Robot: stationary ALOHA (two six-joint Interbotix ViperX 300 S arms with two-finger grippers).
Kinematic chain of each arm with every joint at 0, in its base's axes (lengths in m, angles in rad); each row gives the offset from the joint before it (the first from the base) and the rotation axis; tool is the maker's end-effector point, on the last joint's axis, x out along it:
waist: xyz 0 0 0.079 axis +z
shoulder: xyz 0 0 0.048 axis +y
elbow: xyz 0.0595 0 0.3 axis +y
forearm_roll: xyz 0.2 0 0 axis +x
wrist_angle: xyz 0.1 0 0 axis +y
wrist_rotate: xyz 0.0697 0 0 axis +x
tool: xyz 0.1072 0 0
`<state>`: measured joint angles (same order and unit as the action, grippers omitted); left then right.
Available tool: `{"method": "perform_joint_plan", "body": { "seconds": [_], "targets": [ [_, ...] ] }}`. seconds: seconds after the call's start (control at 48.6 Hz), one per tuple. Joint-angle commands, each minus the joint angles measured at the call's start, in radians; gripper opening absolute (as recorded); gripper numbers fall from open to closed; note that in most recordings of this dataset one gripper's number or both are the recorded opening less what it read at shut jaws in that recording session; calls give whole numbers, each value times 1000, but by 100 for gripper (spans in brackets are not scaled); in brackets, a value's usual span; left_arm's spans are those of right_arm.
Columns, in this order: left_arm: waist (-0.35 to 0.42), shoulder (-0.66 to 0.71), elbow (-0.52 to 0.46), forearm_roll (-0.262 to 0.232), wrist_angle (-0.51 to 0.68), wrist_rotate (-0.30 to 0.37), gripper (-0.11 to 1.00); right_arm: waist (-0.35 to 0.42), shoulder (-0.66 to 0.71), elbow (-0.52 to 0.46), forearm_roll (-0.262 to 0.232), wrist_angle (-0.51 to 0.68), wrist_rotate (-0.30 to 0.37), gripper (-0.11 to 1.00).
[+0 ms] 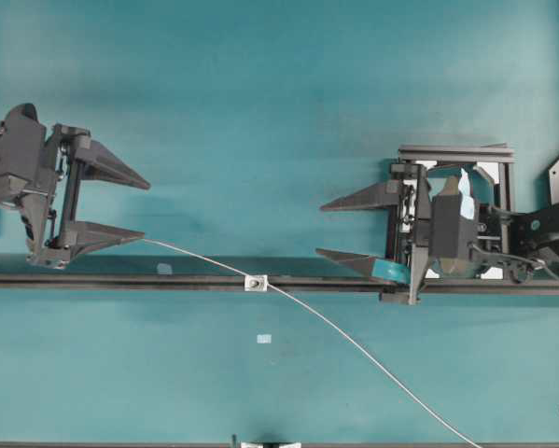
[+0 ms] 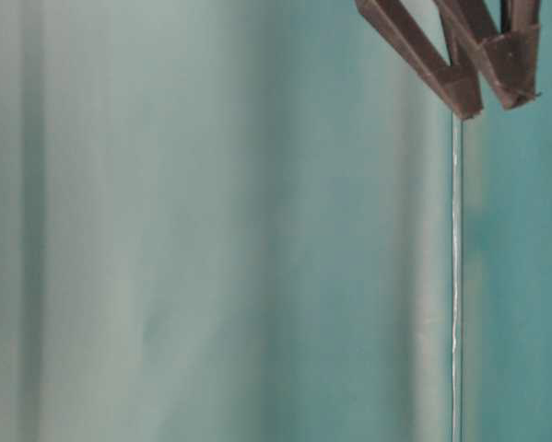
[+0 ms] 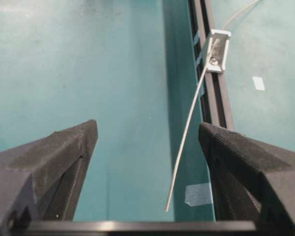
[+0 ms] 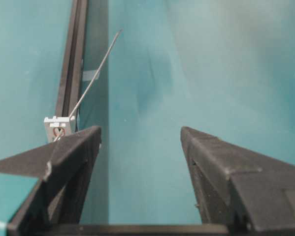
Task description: Insert the wire through the hole in the metal fitting marked with a red label. (retake)
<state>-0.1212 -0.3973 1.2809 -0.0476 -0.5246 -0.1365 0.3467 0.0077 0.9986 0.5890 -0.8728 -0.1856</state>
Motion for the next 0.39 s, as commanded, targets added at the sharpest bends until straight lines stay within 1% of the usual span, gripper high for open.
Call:
{"method": "perform_joint_plan", "body": {
  "seconds": [0.0,0.267,0.309,0.37],
  "targets": [
    [5,-6,-17,3,-3,2,85,-5,-25,-6,-3,-3,3,75],
    [5,-6,-17,3,-3,2,84,-5,-25,-6,-3,-3,3,73],
    [5,-8,-17,3,-3,2,84,-5,-25,-6,-3,-3,5,72],
    [5,-6,-17,3,-2,3,80,-5,-25,-6,-3,-2,5,68]
  ]
}}
